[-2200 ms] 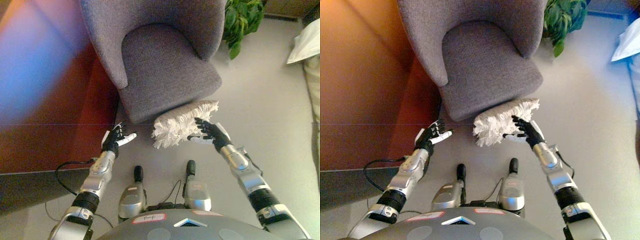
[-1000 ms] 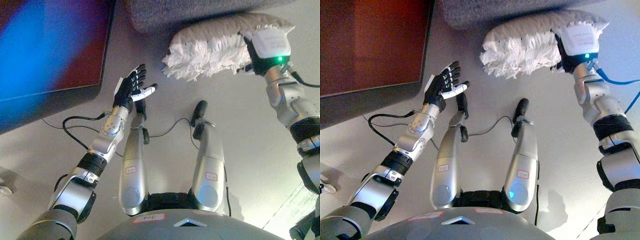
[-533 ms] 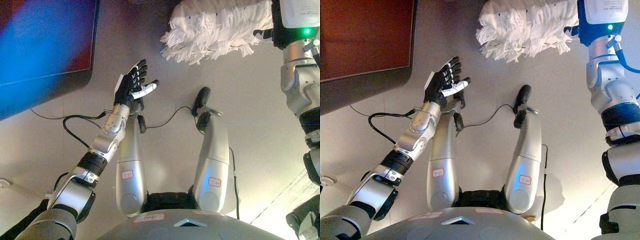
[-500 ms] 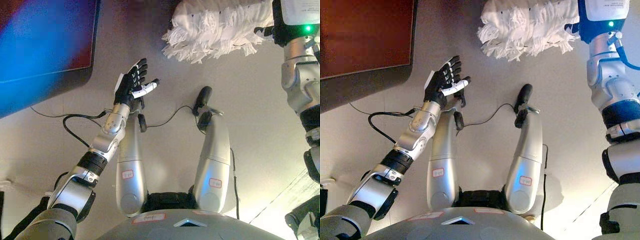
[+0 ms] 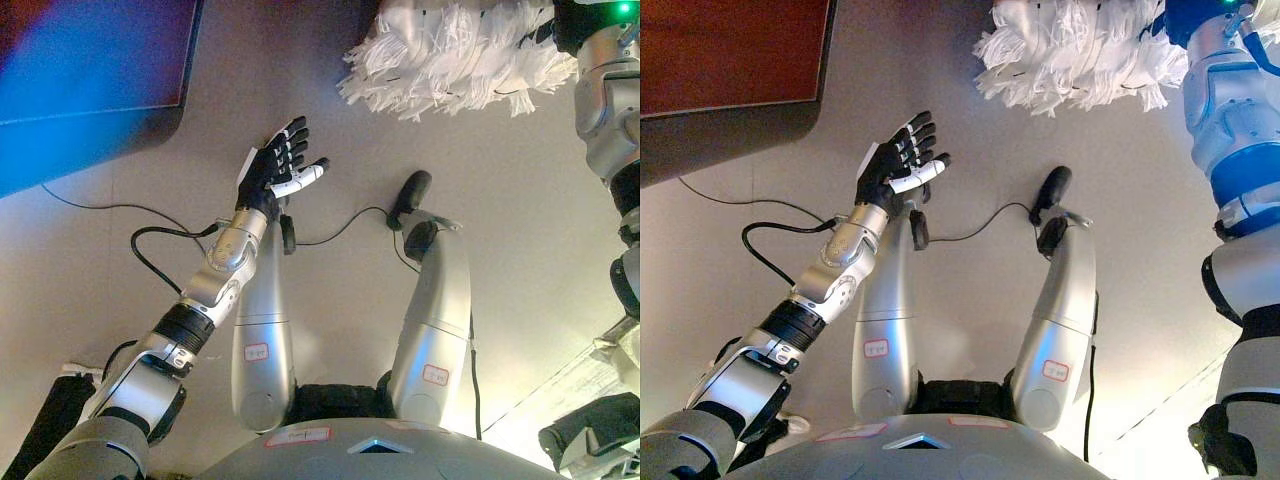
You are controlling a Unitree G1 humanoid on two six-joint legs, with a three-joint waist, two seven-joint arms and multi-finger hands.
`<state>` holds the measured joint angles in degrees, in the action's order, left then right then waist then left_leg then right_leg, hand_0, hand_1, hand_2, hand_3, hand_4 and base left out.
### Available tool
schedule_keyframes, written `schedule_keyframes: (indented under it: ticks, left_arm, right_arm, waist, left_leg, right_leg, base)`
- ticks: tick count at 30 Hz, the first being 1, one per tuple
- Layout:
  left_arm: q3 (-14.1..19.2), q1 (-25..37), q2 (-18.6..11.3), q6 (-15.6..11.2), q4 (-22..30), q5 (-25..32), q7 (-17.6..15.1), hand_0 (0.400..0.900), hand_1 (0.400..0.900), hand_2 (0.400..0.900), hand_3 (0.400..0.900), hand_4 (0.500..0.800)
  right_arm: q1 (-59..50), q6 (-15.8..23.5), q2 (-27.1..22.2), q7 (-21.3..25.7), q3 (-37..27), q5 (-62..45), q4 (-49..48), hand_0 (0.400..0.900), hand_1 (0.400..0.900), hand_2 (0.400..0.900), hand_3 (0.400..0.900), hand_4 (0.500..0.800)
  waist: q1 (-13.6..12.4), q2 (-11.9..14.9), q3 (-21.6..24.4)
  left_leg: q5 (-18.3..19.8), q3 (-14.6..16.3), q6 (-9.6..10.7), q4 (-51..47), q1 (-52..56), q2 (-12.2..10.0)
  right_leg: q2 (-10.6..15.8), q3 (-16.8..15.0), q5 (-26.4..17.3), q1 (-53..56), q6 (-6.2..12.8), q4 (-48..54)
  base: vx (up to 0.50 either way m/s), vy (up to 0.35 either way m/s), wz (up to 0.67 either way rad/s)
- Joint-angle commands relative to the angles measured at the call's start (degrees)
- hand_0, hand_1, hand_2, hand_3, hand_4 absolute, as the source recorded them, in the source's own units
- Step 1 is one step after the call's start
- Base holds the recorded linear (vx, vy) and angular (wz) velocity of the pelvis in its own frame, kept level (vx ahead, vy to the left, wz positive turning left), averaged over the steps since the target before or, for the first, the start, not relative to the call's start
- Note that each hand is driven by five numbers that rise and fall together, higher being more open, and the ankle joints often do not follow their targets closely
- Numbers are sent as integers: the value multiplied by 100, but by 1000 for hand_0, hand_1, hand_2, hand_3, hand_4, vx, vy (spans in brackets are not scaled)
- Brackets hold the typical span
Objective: Pick up the pillow and put it on the sofa.
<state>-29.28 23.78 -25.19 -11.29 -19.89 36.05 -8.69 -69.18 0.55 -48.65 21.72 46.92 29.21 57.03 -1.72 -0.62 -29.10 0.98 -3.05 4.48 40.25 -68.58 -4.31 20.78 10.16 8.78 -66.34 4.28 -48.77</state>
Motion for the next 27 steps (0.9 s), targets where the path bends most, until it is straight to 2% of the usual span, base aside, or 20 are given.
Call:
schedule_keyframes:
  ticks: [1, 7, 8, 13, 23, 27]
  left_arm:
    - [-65, -326, -124, -297, 740, 129, 160, 900, 900, 900, 900, 800]
    - [-69, -296, -122, -272, 780, 109, 117, 900, 900, 900, 900, 800]
    - [-64, -294, -119, -272, 778, 109, 118, 900, 900, 900, 900, 800]
    - [-51, -260, -117, -252, 704, 78, 135, 900, 900, 900, 900, 800]
    - [34, -231, -107, -235, 613, 4, 95, 900, 900, 900, 900, 800]
    - [256, -290, -69, -228, 395, -157, -118, 900, 900, 900, 900, 800]
  right_arm:
    - [-1052, 106, -168, -58, 408, -365, 188, 900, 900, 900, 900, 800]
    - [-1378, 272, 54, -240, 599, -803, 212, 900, 900, 900, 900, 800]
    - [-1389, 274, 56, -241, 609, -808, 216, 400, 400, 400, 400, 500]
    - [-1516, 409, 65, -430, 666, -1160, 26, 400, 400, 400, 400, 500]
    - [-1488, 481, -82, -392, 506, -1439, -329, 400, 400, 400, 400, 500]
    - [-1385, 466, -250, -282, 304, -1480, -742, 400, 400, 400, 400, 500]
  waist:
    - [-218, 132, 133]
    - [-240, 208, 81]
    - [-235, 205, 77]
    - [-200, 236, 71]
    - [-143, 243, 104]
    - [-91, 244, 108]
  left_leg:
    - [910, -503, 477, 637, 106, -249]
    - [872, -560, 503, 635, 28, -204]
    - [871, -560, 503, 634, 30, -204]
    - [782, -557, 545, 486, 60, -215]
    - [705, -519, 579, 305, 152, -252]
    - [680, -492, 588, 215, 278, -282]
  right_leg:
    - [30, -287, -8, -107, 544, -127]
    - [45, -276, -7, -187, 537, -172]
    - [44, -276, -9, -187, 537, -170]
    - [10, -290, -72, -203, 538, -70]
    - [-12, -313, -104, -137, 562, 56]
    - [-19, -336, -125, -25, 586, 118]
  base:
    - [1, 11, 5]
    - [-1, 4, 4]
    - [0, 0, 0]
    - [-4, 4, -1]
    - [-2, 9, -3]
    - [3, 4, -4]
